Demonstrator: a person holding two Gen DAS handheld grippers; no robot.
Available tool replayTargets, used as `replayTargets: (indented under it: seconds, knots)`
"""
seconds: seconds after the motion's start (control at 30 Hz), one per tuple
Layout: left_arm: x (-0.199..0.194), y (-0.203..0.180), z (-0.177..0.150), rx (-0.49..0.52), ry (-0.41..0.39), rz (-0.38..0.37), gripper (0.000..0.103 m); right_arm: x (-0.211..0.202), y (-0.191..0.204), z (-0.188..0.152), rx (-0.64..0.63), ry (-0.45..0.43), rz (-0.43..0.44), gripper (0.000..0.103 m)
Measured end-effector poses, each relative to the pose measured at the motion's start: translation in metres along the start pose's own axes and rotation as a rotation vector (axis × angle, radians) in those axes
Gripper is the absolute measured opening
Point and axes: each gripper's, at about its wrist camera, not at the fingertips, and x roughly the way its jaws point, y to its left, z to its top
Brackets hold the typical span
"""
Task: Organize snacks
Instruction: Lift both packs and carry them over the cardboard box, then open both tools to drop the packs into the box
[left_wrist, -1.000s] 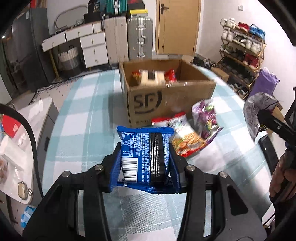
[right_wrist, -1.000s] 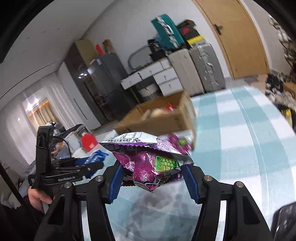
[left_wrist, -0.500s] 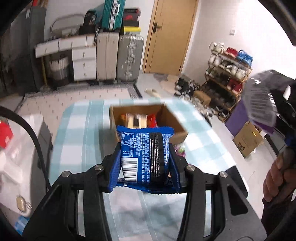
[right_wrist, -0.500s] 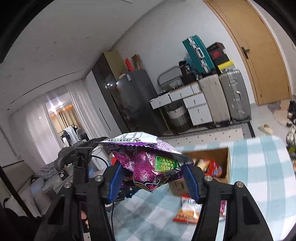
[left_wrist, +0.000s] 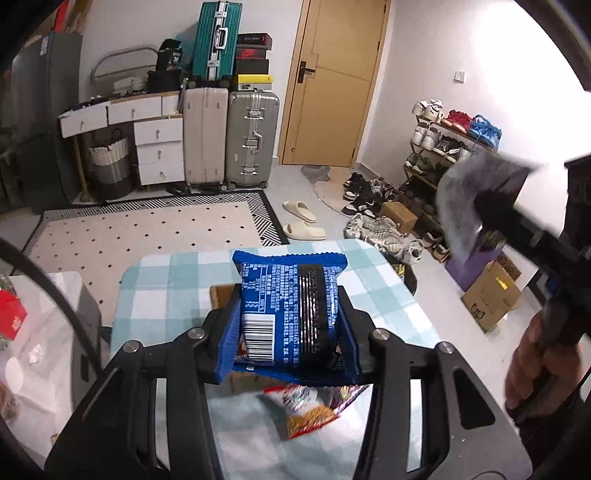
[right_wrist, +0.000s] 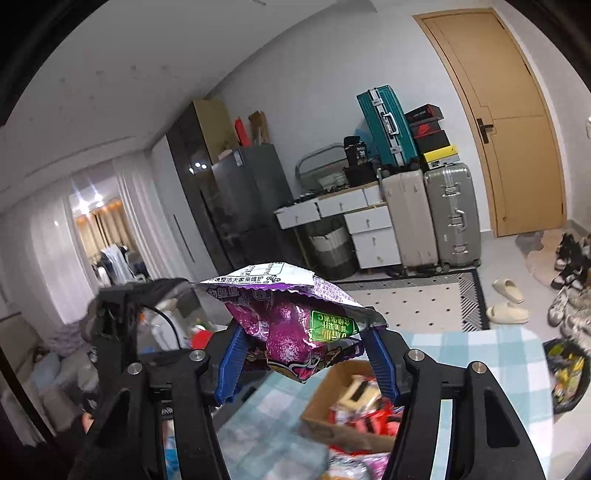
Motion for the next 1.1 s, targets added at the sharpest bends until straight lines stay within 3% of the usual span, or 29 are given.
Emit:
replayTargets:
  seconds: [0.17, 0.33, 0.43, 0.83, 1.1]
  knots:
    - [0.045, 0.006, 0.028, -0.045, 0.052, -0.01, 0.043, 0.041, -0.024, 0.008, -0.04, 0.054, -0.089, 0.06]
    - [0.1, 0.009, 0.031, -0.045, 0.113, 0.012, 0.043, 0.089, -0.054, 0.0, -0.044, 0.14, -0.116, 0.06]
    - [0.133, 0.008, 0.023, 0.001, 0.115, 0.053, 0.043, 0.117, -0.071, -0.012, -0.027, 0.195, -0.118, 0.06]
    - [0.242, 0.038, -0.02, -0.011, 0.243, 0.01, 0.043, 0.201, -0.13, -0.075, 0.02, 0.375, -0.136, 0.06]
    - [0.274, 0.047, -0.035, -0.01, 0.272, 0.012, 0.043, 0.225, -0.153, -0.103, 0.016, 0.436, -0.142, 0.061]
